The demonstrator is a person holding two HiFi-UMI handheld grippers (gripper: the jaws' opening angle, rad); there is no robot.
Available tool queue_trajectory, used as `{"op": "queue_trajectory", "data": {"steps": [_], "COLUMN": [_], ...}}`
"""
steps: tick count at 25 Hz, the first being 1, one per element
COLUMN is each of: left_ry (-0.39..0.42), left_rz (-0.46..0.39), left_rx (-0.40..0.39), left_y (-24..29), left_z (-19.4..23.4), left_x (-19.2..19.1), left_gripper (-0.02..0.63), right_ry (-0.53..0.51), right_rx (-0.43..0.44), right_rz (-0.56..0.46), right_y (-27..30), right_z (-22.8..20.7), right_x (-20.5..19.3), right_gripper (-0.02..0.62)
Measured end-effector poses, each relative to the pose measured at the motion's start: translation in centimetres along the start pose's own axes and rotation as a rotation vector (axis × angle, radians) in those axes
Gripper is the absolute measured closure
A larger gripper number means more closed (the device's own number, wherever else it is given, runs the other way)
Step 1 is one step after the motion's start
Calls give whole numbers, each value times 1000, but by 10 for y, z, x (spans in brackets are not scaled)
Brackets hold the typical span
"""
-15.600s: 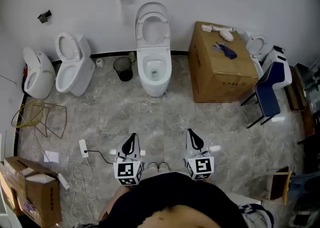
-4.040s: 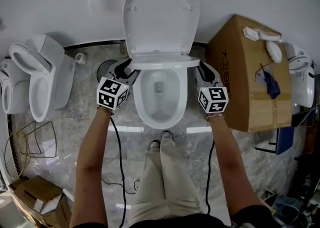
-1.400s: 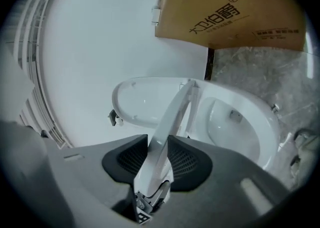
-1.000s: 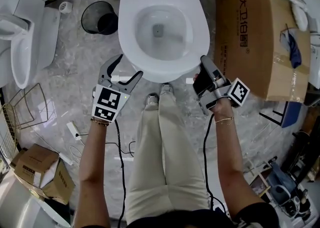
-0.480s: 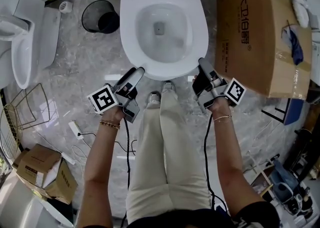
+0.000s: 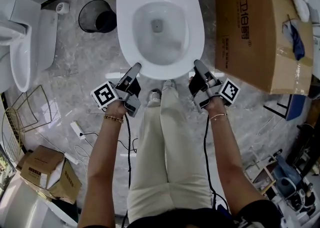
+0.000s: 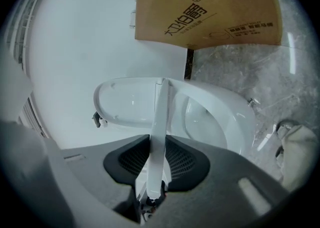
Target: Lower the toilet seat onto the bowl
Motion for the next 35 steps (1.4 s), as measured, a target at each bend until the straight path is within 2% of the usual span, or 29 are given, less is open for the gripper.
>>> {"op": "queue_trajectory", "data": {"steps": [3, 7, 10, 14, 17, 21, 26, 35], "left_ry": [-23, -60, -33, 41, 16, 11, 62, 24], "left_rz": [0, -2, 3, 13, 16, 19, 22, -3], "left_rx": [3, 11, 28, 119, 97, 112, 234, 289], "left_y": [0, 2, 5, 1, 6, 8, 3, 5], "left_z": [11, 22, 28, 44, 47, 57, 75, 90], "left_x": [-1, -2, -3, -1, -4, -5, -2, -7], "left_gripper": [459, 476, 474, 472, 472, 476, 477, 480], "right_ry": [39, 39, 29, 16, 11, -1, 1, 27], "right_rx": [6, 3, -10, -17, -23, -40, -85, -164], "right_rz": [-13, -12, 2, 21, 24, 22, 12, -8], "right_y": [-2, -5, -6, -6, -8, -10, -11, -11], "right_z": [-12, -24, -32, -41, -48, -59, -69, -84], "right_x": [-2, -2, -2, -1, -2, -2, -2, -4], "right_gripper": [498, 499, 499, 499, 499, 499, 497, 489]}}
Point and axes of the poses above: the fingertips, and each gripper's own axes: y forward along the fingers, z to its left, x out of its top, the point moved 10 cm from there along -y, backward along the fingers, and after that the axes turned 8 degrees about x, right-handed, at the moved point
